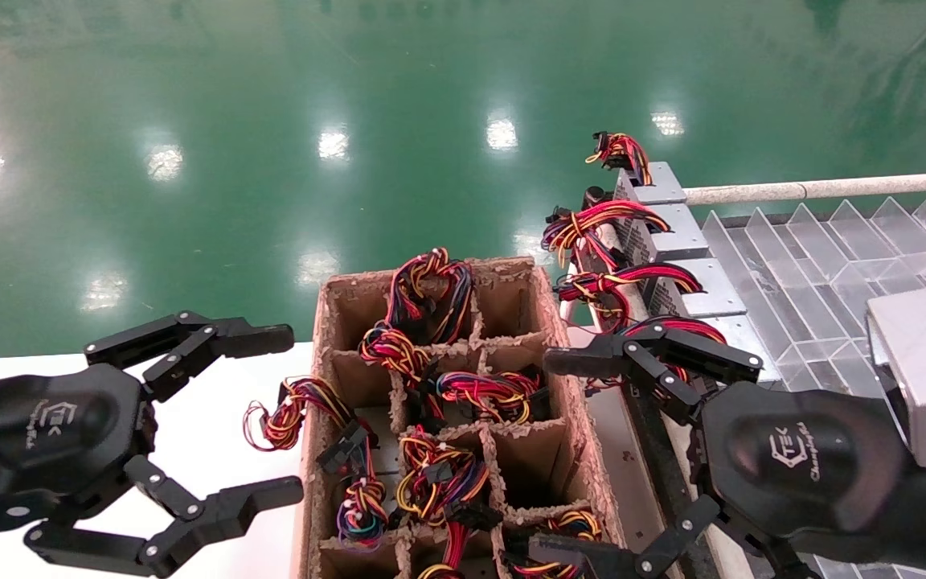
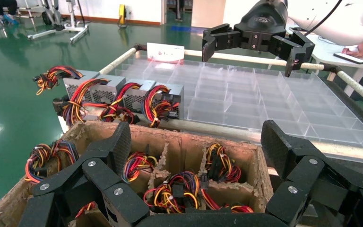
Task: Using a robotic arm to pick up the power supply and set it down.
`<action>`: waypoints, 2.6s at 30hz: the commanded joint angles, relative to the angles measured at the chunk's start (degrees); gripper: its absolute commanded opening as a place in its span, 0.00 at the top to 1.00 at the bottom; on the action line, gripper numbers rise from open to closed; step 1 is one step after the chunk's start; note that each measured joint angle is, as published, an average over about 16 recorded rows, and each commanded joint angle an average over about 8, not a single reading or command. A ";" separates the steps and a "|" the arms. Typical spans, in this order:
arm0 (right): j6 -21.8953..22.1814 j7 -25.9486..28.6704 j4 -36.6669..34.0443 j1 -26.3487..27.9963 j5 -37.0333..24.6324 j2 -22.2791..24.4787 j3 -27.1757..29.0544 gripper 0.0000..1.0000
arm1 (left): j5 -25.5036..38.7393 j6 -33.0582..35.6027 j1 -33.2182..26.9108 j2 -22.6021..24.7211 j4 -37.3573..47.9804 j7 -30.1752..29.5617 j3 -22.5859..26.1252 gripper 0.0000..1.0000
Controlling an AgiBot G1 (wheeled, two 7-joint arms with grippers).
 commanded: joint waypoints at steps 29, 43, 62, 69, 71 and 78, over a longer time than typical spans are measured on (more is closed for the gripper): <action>0.00 0.00 0.00 0.00 0.00 0.00 0.00 0.00 | 0.00 0.00 0.00 0.00 0.00 0.00 0.00 0.00; 0.00 0.00 0.00 0.00 0.00 0.00 0.00 0.00 | 0.00 0.00 0.00 0.00 0.00 0.00 0.00 1.00; 2.93 -1.60 -1.12 2.33 -7.04 -1.68 -2.11 0.00 | 0.00 0.00 0.00 0.00 0.00 0.00 0.00 1.00; 5.17 -3.30 -9.37 10.10 -17.69 -10.94 -8.15 0.00 | 0.00 0.00 0.00 0.00 0.00 0.00 0.00 1.00; 5.11 -4.67 -13.38 12.90 -20.99 -13.91 -10.12 0.00 | 0.00 0.00 0.00 0.00 0.00 0.00 0.00 1.00; 4.08 -11.36 -28.31 20.25 -29.75 -21.68 -15.29 0.44 | 0.00 0.00 0.00 0.00 0.00 0.00 0.00 1.00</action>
